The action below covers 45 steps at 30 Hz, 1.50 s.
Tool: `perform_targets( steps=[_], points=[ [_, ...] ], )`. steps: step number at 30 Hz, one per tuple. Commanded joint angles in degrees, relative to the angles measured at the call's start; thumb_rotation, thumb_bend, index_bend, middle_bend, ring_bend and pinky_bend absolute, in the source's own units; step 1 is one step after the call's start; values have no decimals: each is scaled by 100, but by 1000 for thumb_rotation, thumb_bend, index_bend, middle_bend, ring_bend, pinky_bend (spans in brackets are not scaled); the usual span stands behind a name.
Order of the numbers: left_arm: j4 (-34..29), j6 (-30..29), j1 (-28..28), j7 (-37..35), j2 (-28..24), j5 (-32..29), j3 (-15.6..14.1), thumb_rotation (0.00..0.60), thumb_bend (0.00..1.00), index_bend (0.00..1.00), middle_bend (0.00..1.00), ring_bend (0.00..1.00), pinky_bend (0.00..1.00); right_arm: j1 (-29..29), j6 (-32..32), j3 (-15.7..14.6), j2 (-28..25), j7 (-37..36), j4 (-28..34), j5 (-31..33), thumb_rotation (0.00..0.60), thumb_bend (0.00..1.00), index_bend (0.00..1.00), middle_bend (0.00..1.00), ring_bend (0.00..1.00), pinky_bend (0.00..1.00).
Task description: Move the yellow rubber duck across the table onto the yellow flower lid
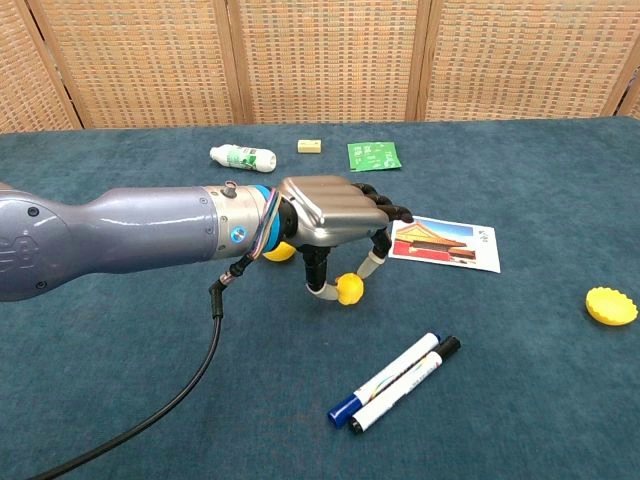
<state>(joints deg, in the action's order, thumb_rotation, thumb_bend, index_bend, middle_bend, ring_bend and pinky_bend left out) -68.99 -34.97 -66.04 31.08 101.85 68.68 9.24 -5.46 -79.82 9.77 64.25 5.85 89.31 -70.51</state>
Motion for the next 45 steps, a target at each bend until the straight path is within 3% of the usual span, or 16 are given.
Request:
perform_targets(
  steps=[1, 4, 9, 12, 14, 22, 26, 31, 40, 45],
  points=[
    [54, 20, -29, -13, 27, -33, -27, 600, 256, 450, 0, 0, 0, -2, 5, -3, 0, 2, 1, 0, 600, 0, 0, 0, 0, 0],
    [83, 29, -56, -11, 52, -69, -69, 600, 201, 395, 0, 0, 0, -1, -3, -10, -1, 7, 6, -11, 600, 0, 0, 0, 0, 0],
    [-71, -74, -49, -20, -39, -116, -85, 600, 6, 183, 0, 0, 0, 14, -55, -12, -9, 16, 39, -37, 600, 0, 0, 0, 0, 0],
    [-352, -214, -1, -71, -242, -131, -43, 600, 0, 53, 0, 0, 0, 21, -74, -18, -13, 12, 51, -55, 600, 0, 0, 0, 0, 0],
    [-868, -613, 166, -185, -645, -28, 70, 600, 0, 7, 0, 0, 0, 21, -71, -32, -14, 15, 57, -74, 600, 0, 0, 0, 0, 0],
    [-2463, -1796, 884, -238, -2100, 107, 206, 600, 0, 0, 0, 0, 0, 22, -101, -58, -7, 69, 88, -127, 600, 0, 0, 0, 0, 0],
    [-3185, -2746, 1616, -514, -2847, 24, 229, 600, 0, 0, 0, 0, 0, 33, -174, -76, 5, 139, 141, -189, 600, 0, 0, 0, 0, 0],
    [-3782, -4074, 2853, -774, -3633, 7, -139, 600, 0, 0, 0, 0, 0, 19, -187, -162, 50, 248, 176, -336, 600, 0, 0, 0, 0, 0],
    [-4047, -4981, 4234, -1381, -4273, -30, -777, 600, 0, 0, 0, 0, 0, -260, -9, -355, 175, -10, 72, -1110, 600, 0, 0, 0, 0, 0],
    [-3785, -5111, 4683, -1977, -4359, 178, -936, 600, 0, 0, 0, 0, 0, -990, 805, -315, 29, -122, 377, -1616, 600, 0, 0, 0, 0, 0]
  ],
)
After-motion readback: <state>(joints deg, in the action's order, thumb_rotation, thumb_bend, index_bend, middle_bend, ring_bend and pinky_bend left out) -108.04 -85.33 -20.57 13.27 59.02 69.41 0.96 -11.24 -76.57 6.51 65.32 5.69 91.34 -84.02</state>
